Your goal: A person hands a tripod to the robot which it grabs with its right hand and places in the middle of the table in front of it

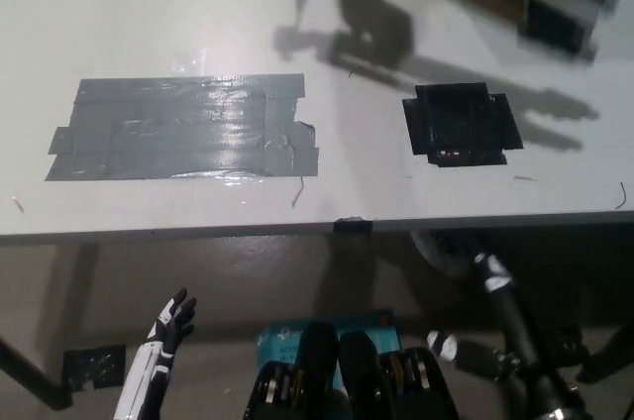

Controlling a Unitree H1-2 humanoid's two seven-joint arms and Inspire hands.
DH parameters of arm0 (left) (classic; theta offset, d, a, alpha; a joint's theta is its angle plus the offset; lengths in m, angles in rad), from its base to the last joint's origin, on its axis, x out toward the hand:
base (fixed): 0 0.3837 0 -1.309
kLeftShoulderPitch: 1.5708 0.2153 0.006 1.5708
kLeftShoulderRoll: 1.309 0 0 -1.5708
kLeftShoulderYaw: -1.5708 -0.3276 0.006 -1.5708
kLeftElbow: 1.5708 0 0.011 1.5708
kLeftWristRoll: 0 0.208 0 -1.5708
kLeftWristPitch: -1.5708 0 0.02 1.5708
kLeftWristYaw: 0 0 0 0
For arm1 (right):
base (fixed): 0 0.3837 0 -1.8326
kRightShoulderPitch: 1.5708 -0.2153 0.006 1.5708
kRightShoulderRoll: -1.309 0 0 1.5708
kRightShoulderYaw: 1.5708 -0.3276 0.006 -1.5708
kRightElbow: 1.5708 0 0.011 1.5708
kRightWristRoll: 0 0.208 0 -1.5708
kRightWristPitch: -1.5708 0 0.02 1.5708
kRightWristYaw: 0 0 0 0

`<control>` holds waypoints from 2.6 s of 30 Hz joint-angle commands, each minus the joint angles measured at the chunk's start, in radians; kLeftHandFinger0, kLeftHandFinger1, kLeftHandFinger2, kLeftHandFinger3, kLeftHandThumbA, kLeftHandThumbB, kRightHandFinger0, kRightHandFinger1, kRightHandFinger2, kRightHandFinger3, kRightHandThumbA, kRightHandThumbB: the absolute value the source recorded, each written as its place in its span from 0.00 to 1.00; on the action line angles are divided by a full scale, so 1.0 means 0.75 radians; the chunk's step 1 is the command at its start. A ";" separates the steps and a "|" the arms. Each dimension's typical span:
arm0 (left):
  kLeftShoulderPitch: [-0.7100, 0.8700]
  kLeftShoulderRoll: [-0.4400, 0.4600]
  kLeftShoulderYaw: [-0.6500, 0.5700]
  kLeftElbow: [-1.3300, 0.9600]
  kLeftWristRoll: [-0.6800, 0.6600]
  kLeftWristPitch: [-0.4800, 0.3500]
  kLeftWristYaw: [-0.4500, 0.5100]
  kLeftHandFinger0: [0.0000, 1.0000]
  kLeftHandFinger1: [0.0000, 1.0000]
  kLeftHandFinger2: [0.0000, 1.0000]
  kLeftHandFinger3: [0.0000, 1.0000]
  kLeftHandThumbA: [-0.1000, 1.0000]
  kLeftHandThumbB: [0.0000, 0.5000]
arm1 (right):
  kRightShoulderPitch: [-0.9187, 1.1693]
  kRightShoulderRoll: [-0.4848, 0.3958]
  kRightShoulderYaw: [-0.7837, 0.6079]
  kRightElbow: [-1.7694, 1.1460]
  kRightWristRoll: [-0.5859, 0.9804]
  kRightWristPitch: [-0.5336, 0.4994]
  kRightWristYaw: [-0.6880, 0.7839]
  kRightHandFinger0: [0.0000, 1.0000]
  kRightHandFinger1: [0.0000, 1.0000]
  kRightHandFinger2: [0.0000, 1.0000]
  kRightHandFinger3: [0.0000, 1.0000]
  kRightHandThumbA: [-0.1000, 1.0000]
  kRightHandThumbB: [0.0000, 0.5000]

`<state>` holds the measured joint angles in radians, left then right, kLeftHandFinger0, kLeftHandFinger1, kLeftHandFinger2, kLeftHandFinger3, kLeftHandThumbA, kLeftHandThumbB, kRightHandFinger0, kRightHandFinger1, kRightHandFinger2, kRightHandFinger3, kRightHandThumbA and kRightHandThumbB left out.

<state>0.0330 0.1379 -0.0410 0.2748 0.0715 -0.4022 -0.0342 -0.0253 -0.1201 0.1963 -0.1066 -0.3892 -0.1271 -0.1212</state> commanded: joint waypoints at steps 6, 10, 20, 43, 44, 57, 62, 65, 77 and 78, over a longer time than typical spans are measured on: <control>-0.003 0.016 -0.014 -0.005 0.006 -0.090 0.013 1.00 1.00 1.00 1.00 1.00 0.68 | -0.117 -0.011 -0.157 -0.524 -0.226 0.004 -0.035 1.00 1.00 1.00 1.00 0.94 0.64; 0.012 0.020 -0.018 -0.007 0.006 -0.090 0.017 1.00 1.00 1.00 1.00 1.00 0.65 | -0.234 -0.015 -0.193 -0.598 -0.323 0.100 0.036 1.00 1.00 1.00 1.00 0.94 0.77; 0.013 0.026 -0.022 -0.016 0.011 -0.090 0.015 1.00 1.00 1.00 1.00 1.00 0.62 | -0.628 -0.032 -0.158 -0.375 -0.628 0.320 0.161 1.00 1.00 1.00 1.00 0.97 0.86; -0.021 0.020 -0.013 -0.025 0.018 -0.090 0.026 1.00 1.00 1.00 1.00 1.00 0.65 | -1.249 -0.079 0.006 0.790 -0.619 0.456 0.042 1.00 1.00 1.00 1.00 0.99 0.99; -0.024 0.020 -0.013 -0.025 0.017 -0.090 0.023 1.00 1.00 1.00 1.00 1.00 0.65 | -1.269 -0.083 0.009 0.828 -0.628 0.450 -0.005 1.00 1.00 1.00 1.00 0.96 0.98; -0.029 0.031 -0.021 -0.044 0.018 -0.090 -0.004 1.00 1.00 1.00 1.00 1.00 0.68 | -1.286 -0.090 -0.023 0.968 -0.668 0.185 -0.788 0.04 0.42 0.75 0.90 0.00 0.43; -0.029 0.026 -0.023 -0.037 0.022 -0.090 -0.001 1.00 1.00 1.00 1.00 1.00 0.66 | -1.257 -0.089 -0.022 0.915 -0.641 0.134 -0.786 0.05 0.49 0.84 0.94 0.00 0.44; -0.033 0.028 -0.022 -0.035 0.023 -0.090 -0.005 1.00 1.00 1.00 1.00 1.00 0.63 | -1.261 -0.090 -0.010 0.900 -0.643 0.119 -0.785 0.04 0.49 0.84 0.94 0.00 0.39; -0.033 0.025 -0.019 -0.030 0.012 -0.090 -0.010 1.00 1.00 1.00 1.00 1.00 0.55 | -1.211 -0.141 0.062 0.934 -0.675 0.049 -0.791 0.00 0.48 0.87 0.89 0.00 0.50; -0.032 0.024 -0.020 -0.031 0.014 -0.090 -0.008 1.00 1.00 1.00 1.00 1.00 0.56 | -1.206 -0.148 0.076 0.951 -0.684 0.048 -0.792 0.00 0.48 0.87 0.91 0.00 0.49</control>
<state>0.0214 0.1421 -0.0552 0.2773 0.0824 -0.4244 -0.0338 -0.8605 -0.1735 0.2176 0.6393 -0.8479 0.0681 -0.4844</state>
